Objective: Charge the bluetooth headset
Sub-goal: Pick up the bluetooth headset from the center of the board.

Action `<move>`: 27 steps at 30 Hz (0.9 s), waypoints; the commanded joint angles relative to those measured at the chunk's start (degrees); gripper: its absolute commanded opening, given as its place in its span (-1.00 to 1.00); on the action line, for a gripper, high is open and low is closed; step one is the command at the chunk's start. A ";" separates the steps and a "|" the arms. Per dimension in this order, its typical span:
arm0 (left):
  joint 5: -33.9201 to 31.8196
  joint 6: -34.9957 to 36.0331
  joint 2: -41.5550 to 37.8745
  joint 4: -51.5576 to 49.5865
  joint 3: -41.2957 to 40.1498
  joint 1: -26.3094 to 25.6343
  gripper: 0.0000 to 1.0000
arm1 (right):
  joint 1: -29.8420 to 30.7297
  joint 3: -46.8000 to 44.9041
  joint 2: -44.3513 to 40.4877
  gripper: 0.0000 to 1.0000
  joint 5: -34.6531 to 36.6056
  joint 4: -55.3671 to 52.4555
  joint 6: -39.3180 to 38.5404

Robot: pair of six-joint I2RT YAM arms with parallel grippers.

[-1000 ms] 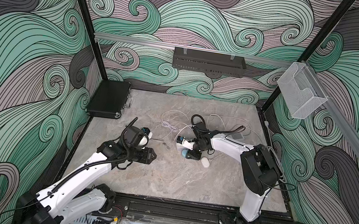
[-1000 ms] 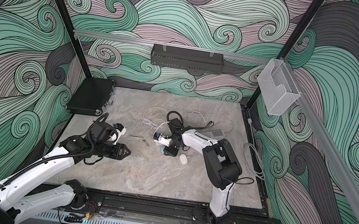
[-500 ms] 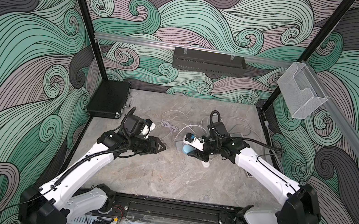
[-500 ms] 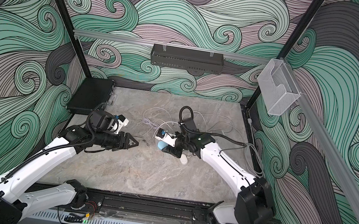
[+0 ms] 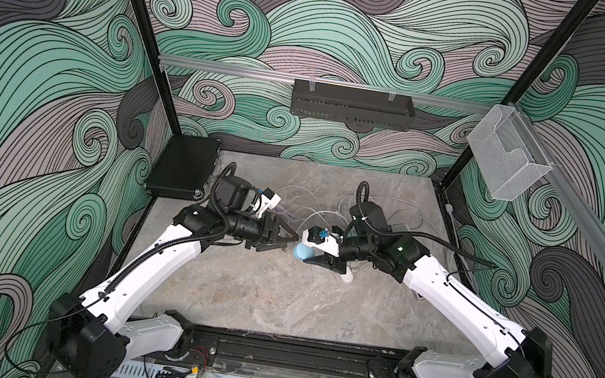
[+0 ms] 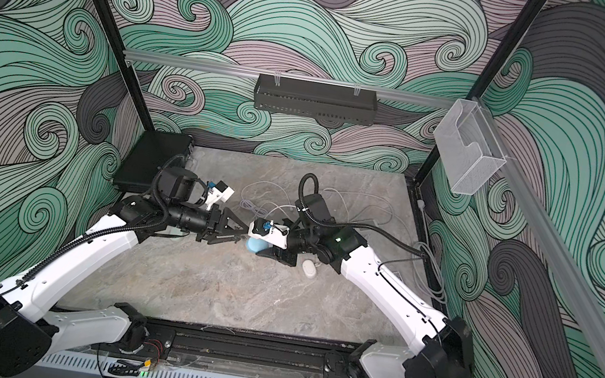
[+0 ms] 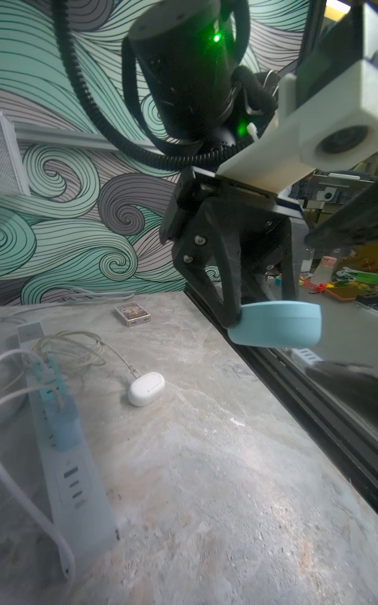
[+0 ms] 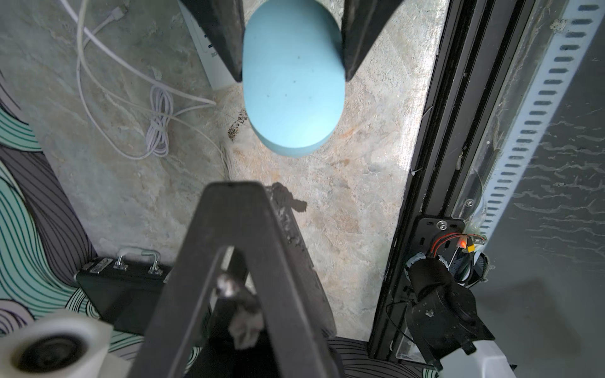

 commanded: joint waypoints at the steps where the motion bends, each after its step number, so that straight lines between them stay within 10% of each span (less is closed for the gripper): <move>1: 3.33 4.99 1.14 -6.85 2.76 0.43 0.02 | 0.58 2.67 1.19 -0.49 -1.69 -2.68 -4.76; 27: 4.42 10.71 5.52 -9.93 3.64 0.43 -0.21 | 4.23 12.34 8.14 -0.55 1.35 -12.24 -22.16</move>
